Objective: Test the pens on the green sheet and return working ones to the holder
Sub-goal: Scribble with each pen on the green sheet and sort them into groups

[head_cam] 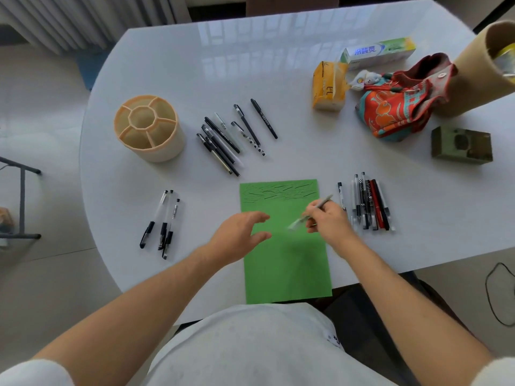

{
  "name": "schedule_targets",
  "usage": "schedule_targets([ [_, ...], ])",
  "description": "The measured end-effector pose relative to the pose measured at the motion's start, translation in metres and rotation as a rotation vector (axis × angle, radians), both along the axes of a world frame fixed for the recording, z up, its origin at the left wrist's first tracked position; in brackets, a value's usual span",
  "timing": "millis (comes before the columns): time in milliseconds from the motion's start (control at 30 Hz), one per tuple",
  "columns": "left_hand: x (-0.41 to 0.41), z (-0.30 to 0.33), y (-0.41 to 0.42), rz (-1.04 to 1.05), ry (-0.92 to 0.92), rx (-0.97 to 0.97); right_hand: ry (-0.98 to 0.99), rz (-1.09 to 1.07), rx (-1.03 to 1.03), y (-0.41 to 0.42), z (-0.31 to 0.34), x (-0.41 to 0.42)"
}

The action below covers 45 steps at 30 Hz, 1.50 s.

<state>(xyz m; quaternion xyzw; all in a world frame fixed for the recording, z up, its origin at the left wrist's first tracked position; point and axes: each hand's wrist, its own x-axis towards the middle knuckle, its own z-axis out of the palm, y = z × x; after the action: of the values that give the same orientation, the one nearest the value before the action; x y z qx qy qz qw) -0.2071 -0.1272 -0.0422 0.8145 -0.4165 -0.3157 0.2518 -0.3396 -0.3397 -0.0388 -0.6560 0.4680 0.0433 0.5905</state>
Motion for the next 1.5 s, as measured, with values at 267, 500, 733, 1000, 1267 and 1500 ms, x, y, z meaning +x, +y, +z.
schedule_targets([
  [267, 0.003, -0.021, 0.028, -0.095, -0.196, 0.106, 0.430, 0.384, -0.602, -0.079, -0.020, -0.019],
  [500, -0.005, -0.025, 0.034, -0.098, -0.211, 0.152, 0.235, 0.367, -0.779, -0.062, -0.021, 0.029],
  [733, -0.007, -0.027, 0.035, -0.060, -0.179, 0.153, 0.029, 0.407, -0.674, -0.023, -0.033, 0.160],
  [1000, -0.009, -0.022, 0.032, -0.010, -0.089, 0.162, 0.081, 0.335, -0.668, -0.018, -0.044, 0.180],
  [1267, 0.004, 0.000, 0.030, 0.323, 0.050, -0.078, -0.231, 0.059, -0.194, -0.013, 0.011, 0.054],
  [1500, -0.001, 0.009, 0.016, 0.017, 0.226, 0.060, -0.239, 0.083, 0.009, 0.026, 0.034, -0.038],
])
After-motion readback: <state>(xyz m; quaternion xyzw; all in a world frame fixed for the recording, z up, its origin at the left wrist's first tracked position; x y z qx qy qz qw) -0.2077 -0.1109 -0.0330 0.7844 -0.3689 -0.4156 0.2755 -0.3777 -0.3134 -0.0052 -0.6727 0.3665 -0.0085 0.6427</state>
